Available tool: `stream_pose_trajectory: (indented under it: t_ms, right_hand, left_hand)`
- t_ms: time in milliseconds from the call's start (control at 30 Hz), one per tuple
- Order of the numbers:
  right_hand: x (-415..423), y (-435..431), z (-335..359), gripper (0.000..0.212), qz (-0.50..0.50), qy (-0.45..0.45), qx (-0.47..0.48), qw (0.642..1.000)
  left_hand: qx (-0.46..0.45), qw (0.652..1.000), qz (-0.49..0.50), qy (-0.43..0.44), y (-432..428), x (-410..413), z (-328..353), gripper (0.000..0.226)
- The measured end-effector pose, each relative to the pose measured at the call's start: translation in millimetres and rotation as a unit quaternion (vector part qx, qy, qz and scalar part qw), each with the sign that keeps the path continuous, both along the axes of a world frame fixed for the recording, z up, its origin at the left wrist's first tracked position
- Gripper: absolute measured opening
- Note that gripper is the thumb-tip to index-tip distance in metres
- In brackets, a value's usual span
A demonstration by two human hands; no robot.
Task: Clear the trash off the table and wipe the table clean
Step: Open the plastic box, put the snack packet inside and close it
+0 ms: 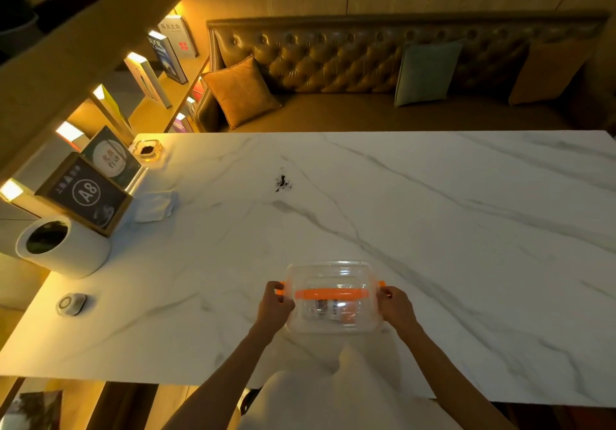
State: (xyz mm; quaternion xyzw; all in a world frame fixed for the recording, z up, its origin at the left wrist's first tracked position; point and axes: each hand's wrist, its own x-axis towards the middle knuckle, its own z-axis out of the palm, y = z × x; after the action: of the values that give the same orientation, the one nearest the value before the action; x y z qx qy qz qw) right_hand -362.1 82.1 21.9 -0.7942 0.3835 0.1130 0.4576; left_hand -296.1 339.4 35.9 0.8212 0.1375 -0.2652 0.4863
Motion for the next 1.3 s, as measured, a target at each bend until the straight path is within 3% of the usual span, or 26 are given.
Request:
stream_pose_trajectory:
  t_ms: [100, 233, 367, 467, 533, 633, 900, 1000, 1067, 1200, 1300]
  right_hand:
    - [2.0, -1.1, -2.0, 0.027, -0.008, 0.003, 0.009, 1.0]
    - [-3.2, 1.4, -2.3, 0.028, 0.044, 0.003, 0.007, 0.999]
    - [-8.2, -2.9, -10.6, 0.061, 0.064, 0.048, -0.063, 0.995]
    - [-4.5, -6.7, -9.9, 0.081, 0.04, 0.093, -0.088, 0.991]
    - [-2.4, -7.5, -10.3, 0.093, 0.035, 0.104, -0.057, 0.992]
    - [-3.0, -9.5, -13.8, 0.099, 0.022, 0.098, 0.01, 0.995]
    - [0.4, -14.4, -17.7, 0.091, 0.022, 0.084, 0.092, 0.992]
    - [-0.6, -13.8, -16.2, 0.07, 0.009, 0.066, 0.127, 0.99]
    - [-2.5, -7.4, -12.1, 0.063, 0.003, 0.035, 0.071, 0.997]
    - [-14.0, 13.7, -8.0, 0.044, 0.057, -0.018, -0.178, 0.982]
    - [-16.9, 20.4, -3.7, 0.037, 0.086, -0.039, -0.237, 0.967]
  left_hand:
    - [0.045, 0.999, -0.001, -0.008, -5.2, 3.6, -0.3, 0.035]
    - [0.166, 0.986, -0.014, 0.002, -8.2, 4.8, -4.3, 0.059]
    - [0.073, 0.994, 0.037, 0.067, -4.4, 4.0, -11.1, 0.081]
    - [0.078, 0.994, 0.058, 0.05, -6.6, 1.4, -12.9, 0.072]
    - [0.128, 0.99, 0.055, -0.002, -8.4, -2.0, -15.9, 0.057]
    - [0.124, 0.989, 0.062, -0.055, -13.5, -10.3, -11.2, 0.029]
    - [0.151, 0.981, 0.02, -0.118, -18.6, -10.9, -10.6, 0.018]
    - [0.144, 0.984, 0.015, -0.101, -18.9, -6.9, -9.7, 0.022]
    - [0.144, 0.985, 0.009, -0.09, -18.6, -4.9, -9.6, 0.026]
    - [0.141, 0.986, 0.01, -0.089, -19.9, -5.9, -10.5, 0.029]
    - [0.136, 0.986, 0.013, -0.091, -19.9, -7.1, -11.1, 0.029]
